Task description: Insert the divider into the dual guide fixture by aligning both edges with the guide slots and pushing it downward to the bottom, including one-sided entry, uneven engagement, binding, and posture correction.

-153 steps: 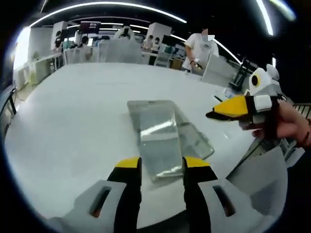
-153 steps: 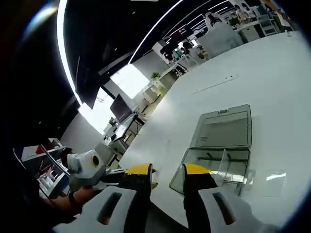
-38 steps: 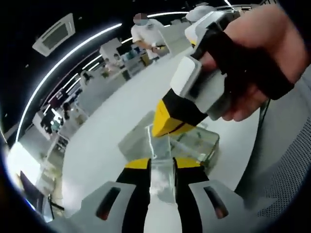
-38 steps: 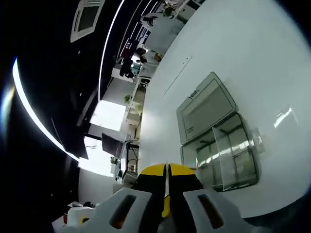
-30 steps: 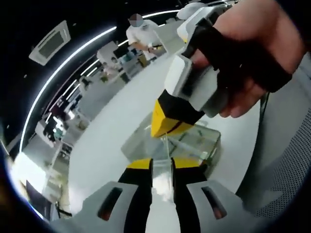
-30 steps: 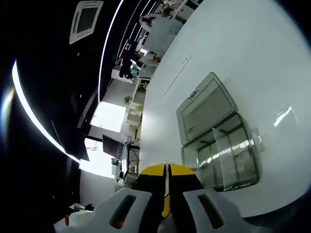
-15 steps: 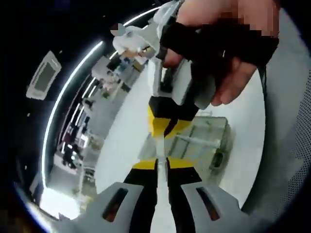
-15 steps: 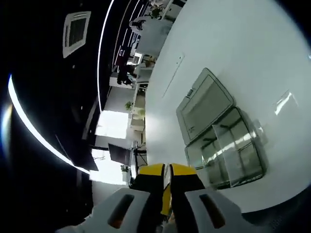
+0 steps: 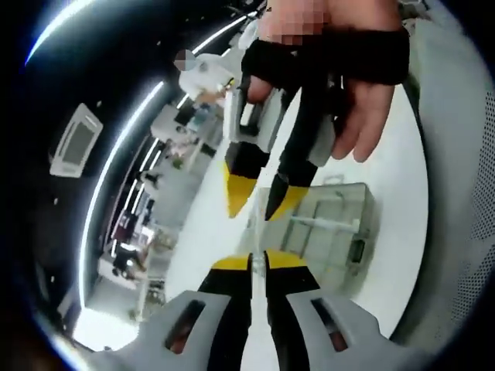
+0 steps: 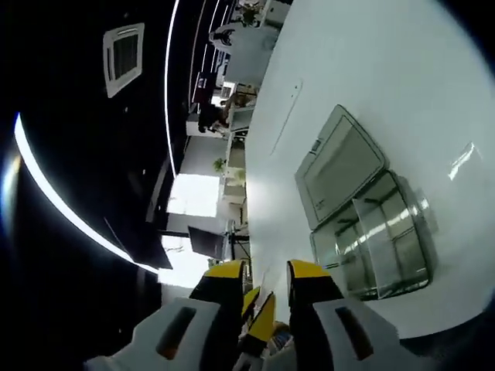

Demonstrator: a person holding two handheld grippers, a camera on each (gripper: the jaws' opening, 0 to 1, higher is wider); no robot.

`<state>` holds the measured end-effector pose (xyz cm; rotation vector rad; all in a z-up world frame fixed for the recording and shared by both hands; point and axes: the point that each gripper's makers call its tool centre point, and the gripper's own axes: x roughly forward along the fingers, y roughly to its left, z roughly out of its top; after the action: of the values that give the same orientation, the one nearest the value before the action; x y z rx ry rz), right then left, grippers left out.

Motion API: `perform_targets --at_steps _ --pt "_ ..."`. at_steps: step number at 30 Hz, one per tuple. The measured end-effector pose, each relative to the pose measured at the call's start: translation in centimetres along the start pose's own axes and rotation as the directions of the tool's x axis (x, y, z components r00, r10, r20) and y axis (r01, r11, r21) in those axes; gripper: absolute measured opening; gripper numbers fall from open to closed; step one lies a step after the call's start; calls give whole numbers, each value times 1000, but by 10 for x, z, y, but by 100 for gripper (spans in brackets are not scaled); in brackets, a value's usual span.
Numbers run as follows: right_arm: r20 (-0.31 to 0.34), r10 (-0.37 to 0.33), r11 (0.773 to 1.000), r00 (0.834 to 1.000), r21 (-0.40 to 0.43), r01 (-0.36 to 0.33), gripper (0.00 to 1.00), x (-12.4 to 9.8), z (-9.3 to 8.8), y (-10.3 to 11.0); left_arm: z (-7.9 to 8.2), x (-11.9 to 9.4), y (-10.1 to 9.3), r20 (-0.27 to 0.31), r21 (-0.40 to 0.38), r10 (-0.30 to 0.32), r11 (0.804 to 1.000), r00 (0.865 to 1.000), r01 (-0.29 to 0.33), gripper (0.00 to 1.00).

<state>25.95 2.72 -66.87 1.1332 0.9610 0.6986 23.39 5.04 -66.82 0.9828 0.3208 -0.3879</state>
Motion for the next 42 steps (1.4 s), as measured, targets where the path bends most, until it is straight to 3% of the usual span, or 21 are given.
perform_targets --at_steps 4,7,12,13,14,16,19,22,24,25,26,30,32,33,36,39,41,42 --pt "-13 -3 994 1000 -109 2 20 -2 0 3 -10 2 2 -14 -131 -36 991 999 34 3" --pt "-31 -22 971 999 -237 14 20 -2 -2 3 -16 4 1 -20 -219 -65 974 998 59 3" --pt "-34 -42 951 999 -306 29 23 0 -3 3 -18 2 2 -7 -302 -76 951 997 70 3" --pt "-31 -42 949 999 -313 30 25 0 -2 3 -18 2 2 -4 -317 -79 946 997 73 3" --pt "-24 -29 950 999 -312 20 29 1 -1 4 -16 1 0 13 -377 -88 922 996 87 3" --pt "-26 -16 950 1000 -313 7 36 2 -2 7 -14 0 -2 30 -415 -101 904 994 104 3" --pt "-29 -20 944 999 -329 9 40 4 -2 5 -12 -1 -2 37 -405 -99 908 994 106 3" --pt "-34 -12 939 999 -345 0 48 7 -4 5 -6 -1 -2 78 -474 -106 871 991 131 3" --pt "-39 -6 934 999 -357 -9 50 7 -7 5 4 -3 -2 144 -541 -124 821 982 183 3" --pt "-37 0 931 999 -364 -13 50 8 -6 5 5 -4 -1 150 -555 -125 810 981 188 3" --pt "-38 0 931 999 -364 -14 51 8 -6 5 6 -4 0 158 -548 -129 814 979 195 3" --pt "-18 16 932 1000 -362 -22 51 9 -3 6 12 -4 -2 201 -585 -147 775 968 240 3" --pt "-6 43 930 999 -366 -43 50 9 0 10 16 -5 -6 227 -613 -160 743 961 268 3" --pt "-8 43 930 999 -365 -43 49 9 0 11 19 -5 -9 249 -610 -175 736 953 295 3" --pt "-2 53 927 999 -373 -50 45 9 2 14 15 -3 -11 226 -620 -179 731 957 284 3" --pt "-1 63 929 998 -365 -59 42 8 3 16 11 -3 -15 216 -639 -195 712 957 290 3" --pt "-8 61 924 998 -378 -59 41 8 2 16 10 -3 -14 213 -639 -191 714 958 284 3" --pt "-8 63 923 998 -379 -61 42 9 2 16 9 -2 -17 209 -648 -208 703 956 294 3"
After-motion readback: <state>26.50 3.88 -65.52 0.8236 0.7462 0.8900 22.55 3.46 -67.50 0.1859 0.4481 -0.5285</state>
